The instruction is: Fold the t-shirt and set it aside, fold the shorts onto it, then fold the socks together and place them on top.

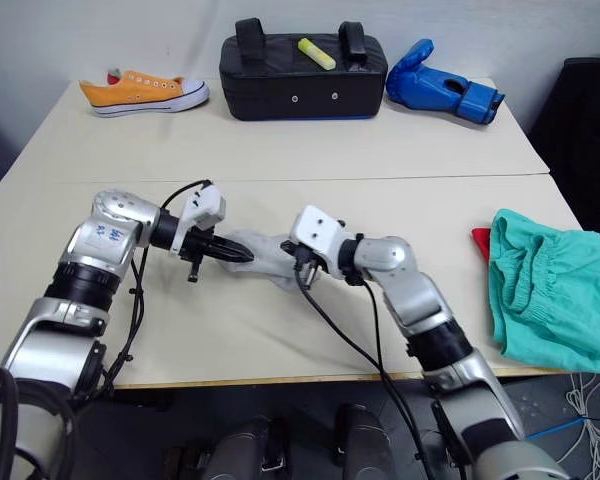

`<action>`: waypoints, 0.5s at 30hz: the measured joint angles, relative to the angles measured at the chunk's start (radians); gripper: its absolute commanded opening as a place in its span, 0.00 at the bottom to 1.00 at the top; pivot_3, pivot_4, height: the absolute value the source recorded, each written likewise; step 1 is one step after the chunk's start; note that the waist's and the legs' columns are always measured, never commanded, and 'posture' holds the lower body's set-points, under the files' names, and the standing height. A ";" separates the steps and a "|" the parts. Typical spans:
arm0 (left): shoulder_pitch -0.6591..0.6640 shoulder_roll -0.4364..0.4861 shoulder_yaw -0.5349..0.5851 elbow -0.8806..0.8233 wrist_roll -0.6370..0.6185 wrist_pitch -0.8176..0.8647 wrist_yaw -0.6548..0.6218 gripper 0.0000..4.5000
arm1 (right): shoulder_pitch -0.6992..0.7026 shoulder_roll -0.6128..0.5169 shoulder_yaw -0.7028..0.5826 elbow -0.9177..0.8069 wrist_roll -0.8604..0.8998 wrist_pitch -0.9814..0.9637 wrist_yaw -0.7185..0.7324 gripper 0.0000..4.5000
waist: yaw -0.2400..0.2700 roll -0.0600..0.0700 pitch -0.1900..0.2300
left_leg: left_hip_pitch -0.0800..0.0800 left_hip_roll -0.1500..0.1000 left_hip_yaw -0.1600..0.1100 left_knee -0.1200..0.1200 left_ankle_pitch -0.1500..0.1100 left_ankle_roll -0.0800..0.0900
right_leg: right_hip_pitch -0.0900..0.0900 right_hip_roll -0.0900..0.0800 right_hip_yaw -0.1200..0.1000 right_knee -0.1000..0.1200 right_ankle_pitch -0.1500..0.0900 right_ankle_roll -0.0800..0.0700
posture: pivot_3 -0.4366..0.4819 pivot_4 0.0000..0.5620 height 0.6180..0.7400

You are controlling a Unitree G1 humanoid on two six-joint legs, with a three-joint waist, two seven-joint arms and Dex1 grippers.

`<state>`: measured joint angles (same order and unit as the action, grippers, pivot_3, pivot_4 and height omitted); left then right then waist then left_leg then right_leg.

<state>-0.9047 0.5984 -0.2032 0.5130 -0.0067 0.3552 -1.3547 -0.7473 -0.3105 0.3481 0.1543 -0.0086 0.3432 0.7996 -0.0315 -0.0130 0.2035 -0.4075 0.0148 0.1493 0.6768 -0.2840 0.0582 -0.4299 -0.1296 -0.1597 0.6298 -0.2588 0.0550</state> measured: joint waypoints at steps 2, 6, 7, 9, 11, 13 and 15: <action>0.028 0.008 -0.012 -0.035 0.019 0.015 0.040 0.01 | -0.040 0.009 0.035 0.093 -0.047 -0.043 -0.011 0.00 | 0.003 0.000 0.000 | 0.000 0.000 0.000 0.000 0.000 0.000 | 0.000 0.000 0.000 0.000 0.000 0.000 | 0.48 0.27 1.00; 0.033 0.011 -0.019 -0.023 0.056 0.005 0.106 0.01 | -0.061 -0.009 0.092 0.181 -0.137 -0.139 -0.009 0.00 | 0.004 0.000 0.000 | 0.000 -0.001 0.000 0.000 0.000 0.000 | 0.001 -0.001 0.000 0.000 0.000 0.000 | 0.48 0.27 1.00; 0.027 0.011 -0.021 -0.018 0.061 -0.004 0.114 0.01 | -0.062 -0.017 0.095 0.180 -0.142 -0.148 -0.002 0.00 | 0.004 0.000 0.000 | 0.000 -0.001 0.000 0.001 0.000 0.000 | 0.001 -0.001 0.000 0.000 0.000 0.000 | 0.48 0.27 1.00; -0.007 0.012 -0.037 0.042 0.087 -0.057 0.133 0.01 | -0.059 -0.043 0.098 0.153 -0.150 -0.146 0.031 0.00 | 0.004 0.000 0.000 | 0.000 -0.001 -0.001 0.001 0.000 0.000 | 0.001 -0.001 0.000 0.000 0.000 0.000 | 0.48 0.27 1.00; -0.040 0.013 -0.047 0.103 0.108 -0.110 0.149 0.01 | -0.043 -0.071 0.099 0.115 -0.152 -0.143 0.062 0.00 | 0.003 0.000 0.000 | 0.001 -0.001 0.000 0.001 0.000 0.000 | 0.001 -0.001 0.000 0.000 0.000 0.000 | 0.48 0.27 1.00; -0.082 0.001 -0.053 0.187 0.126 -0.156 0.168 0.01 | -0.016 -0.099 0.100 0.060 -0.154 -0.127 0.089 0.00 | 0.004 0.000 0.000 | 0.001 0.000 0.000 0.001 0.000 0.000 | 0.001 -0.001 0.000 0.000 0.000 0.000 | 0.48 0.27 1.00; -0.121 -0.013 -0.054 0.268 0.142 -0.199 0.197 0.01 | 0.004 -0.116 0.101 0.012 -0.154 -0.103 0.111 0.00 | 0.003 0.000 0.000 | 0.001 0.000 0.000 0.001 0.000 0.000 | 0.001 -0.001 0.000 0.000 0.000 0.000 | 0.48 0.27 1.00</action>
<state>-1.0262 0.5856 -0.2574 0.7812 0.1351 0.1566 -1.1579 -0.7431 -0.4266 0.4488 0.1662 -0.1626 0.2402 0.9102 -0.0281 -0.0132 0.2033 -0.4069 0.0143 0.1493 0.6775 -0.2845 0.0581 -0.4289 -0.1308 -0.1598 0.6295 -0.2587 0.0552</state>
